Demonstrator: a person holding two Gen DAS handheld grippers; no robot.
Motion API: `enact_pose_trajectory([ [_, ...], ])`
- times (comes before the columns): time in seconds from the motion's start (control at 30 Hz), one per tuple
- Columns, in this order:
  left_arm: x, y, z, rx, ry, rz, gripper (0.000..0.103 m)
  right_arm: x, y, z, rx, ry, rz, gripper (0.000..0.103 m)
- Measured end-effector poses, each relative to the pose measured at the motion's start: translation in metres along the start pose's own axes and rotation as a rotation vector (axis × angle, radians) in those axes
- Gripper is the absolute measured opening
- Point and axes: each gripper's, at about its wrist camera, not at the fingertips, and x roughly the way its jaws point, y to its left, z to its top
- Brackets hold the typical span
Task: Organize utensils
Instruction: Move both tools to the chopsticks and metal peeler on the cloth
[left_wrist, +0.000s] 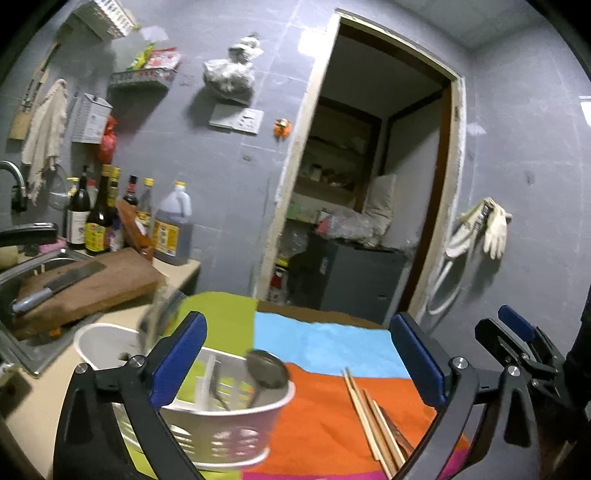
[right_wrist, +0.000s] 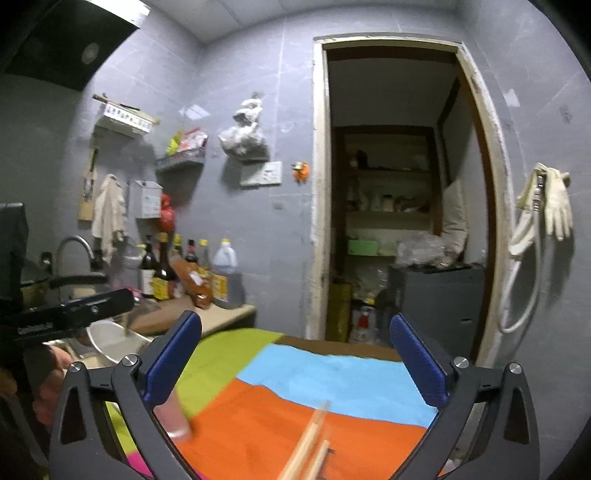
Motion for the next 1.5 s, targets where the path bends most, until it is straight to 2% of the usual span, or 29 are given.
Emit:
enact_pose_trajectory([
  [0.23, 0.021, -0.031, -0.021, 0.037, 0.075, -0.053, 0.098, -0.004, -0.032, -0.02, 0.019, 0.075, -0.072, 0.103],
  [0.53, 0.058, -0.06, -0.054, 0.083, 0.23, -0.046, 0.098, -0.004, -0.063, -0.052, 0.054, 0.217, -0.129, 0.103],
  [0.77, 0.093, -0.066, -0.078, 0.121, 0.4, 0.012, 0.098, 0.004, -0.077, -0.072, 0.096, 0.334, -0.123, 0.103],
  [1.07, 0.122, -0.06, -0.104, 0.103, 0.591, -0.004, 0.097, 0.025, -0.081, -0.094, 0.126, 0.511, -0.107, 0.103],
  [1.13, 0.125, -0.063, -0.107, 0.118, 0.607, -0.003, 0.096, 0.029, -0.081, -0.099, 0.127, 0.548, -0.102, 0.103],
  [1.23, 0.131, -0.068, -0.113, 0.146, 0.635, -0.011, 0.087, 0.032, -0.081, -0.103, 0.125, 0.587, -0.086, 0.103],
  [1.3, 0.138, -0.069, -0.117, 0.159, 0.662, -0.022, 0.073, 0.033, -0.08, -0.106, 0.124, 0.607, -0.065, 0.102],
  [1.33, 0.142, -0.069, -0.118, 0.16, 0.674, -0.024, 0.07, 0.033, -0.079, -0.107, 0.122, 0.617, -0.054, 0.1],
  [1.4, 0.148, -0.068, -0.122, 0.152, 0.703, -0.038, 0.056, 0.035, -0.077, -0.11, 0.112, 0.645, -0.034, 0.095],
  [1.43, 0.151, -0.069, -0.124, 0.147, 0.72, -0.046, 0.052, 0.036, -0.075, -0.112, 0.107, 0.659, -0.021, 0.09],
  [1.5, 0.157, -0.067, -0.128, 0.135, 0.755, -0.064, 0.037, 0.038, -0.072, -0.115, 0.099, 0.687, 0.005, 0.083],
])
